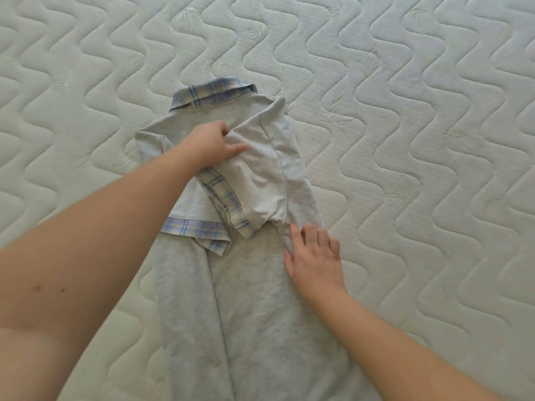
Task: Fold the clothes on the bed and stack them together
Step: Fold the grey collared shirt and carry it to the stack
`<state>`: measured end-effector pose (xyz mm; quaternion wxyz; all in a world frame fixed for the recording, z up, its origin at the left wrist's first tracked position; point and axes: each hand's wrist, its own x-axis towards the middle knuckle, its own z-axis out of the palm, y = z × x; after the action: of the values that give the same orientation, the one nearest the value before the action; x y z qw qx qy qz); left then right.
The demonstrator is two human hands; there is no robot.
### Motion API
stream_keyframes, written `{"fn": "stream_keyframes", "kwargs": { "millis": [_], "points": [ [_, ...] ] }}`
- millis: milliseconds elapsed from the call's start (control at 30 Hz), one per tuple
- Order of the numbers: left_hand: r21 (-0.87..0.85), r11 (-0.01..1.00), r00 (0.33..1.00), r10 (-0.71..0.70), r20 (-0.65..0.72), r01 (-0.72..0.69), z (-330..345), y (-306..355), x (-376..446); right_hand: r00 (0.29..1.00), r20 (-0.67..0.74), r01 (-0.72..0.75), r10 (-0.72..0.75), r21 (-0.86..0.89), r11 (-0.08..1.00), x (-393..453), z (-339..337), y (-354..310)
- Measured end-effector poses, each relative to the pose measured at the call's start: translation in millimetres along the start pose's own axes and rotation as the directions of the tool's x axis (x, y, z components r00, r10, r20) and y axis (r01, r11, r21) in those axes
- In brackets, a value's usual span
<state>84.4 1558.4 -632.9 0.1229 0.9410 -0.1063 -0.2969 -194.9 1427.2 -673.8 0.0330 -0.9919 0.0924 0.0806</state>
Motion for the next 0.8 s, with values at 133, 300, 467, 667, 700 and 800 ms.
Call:
{"fn": "stream_keyframes", "kwargs": {
  "millis": [133,300,467,667,700,800],
  "points": [
    [0.134,0.979,0.968,-0.175,0.182,0.152,0.2,-18.5,-20.9,0.996,0.077,-0.037,0.034,0.046,0.998,-9.4,0.4,-0.2],
    [-0.12,0.99,0.992,-0.084,-0.091,0.072,4.3,-36.3,-51.5,0.999,0.015,-0.047,0.047,0.006,0.999,-31.3,2.7,0.6],
    [-0.266,0.938,0.881,0.075,-0.468,-0.221,56.3,0.6,-122.4,0.995,-0.044,-0.088,0.089,0.013,0.996,-70.2,9.6,8.1],
    [-0.473,0.859,0.98,-0.188,0.071,0.199,174.0,64.9,-185.5,0.95,0.156,-0.263,0.269,-0.06,0.963,-134.7,8.3,25.3],
    [-0.546,0.797,0.965,-0.23,0.123,0.259,185.5,72.7,-189.3,0.932,0.206,-0.294,0.299,-0.059,0.954,-145.4,8.4,29.5],
    [-0.727,0.591,0.935,-0.263,0.237,0.35,201.4,91.8,-191.8,0.874,0.311,-0.4,0.374,0.021,0.916,-173.1,8.1,43.8]
  ]
}}
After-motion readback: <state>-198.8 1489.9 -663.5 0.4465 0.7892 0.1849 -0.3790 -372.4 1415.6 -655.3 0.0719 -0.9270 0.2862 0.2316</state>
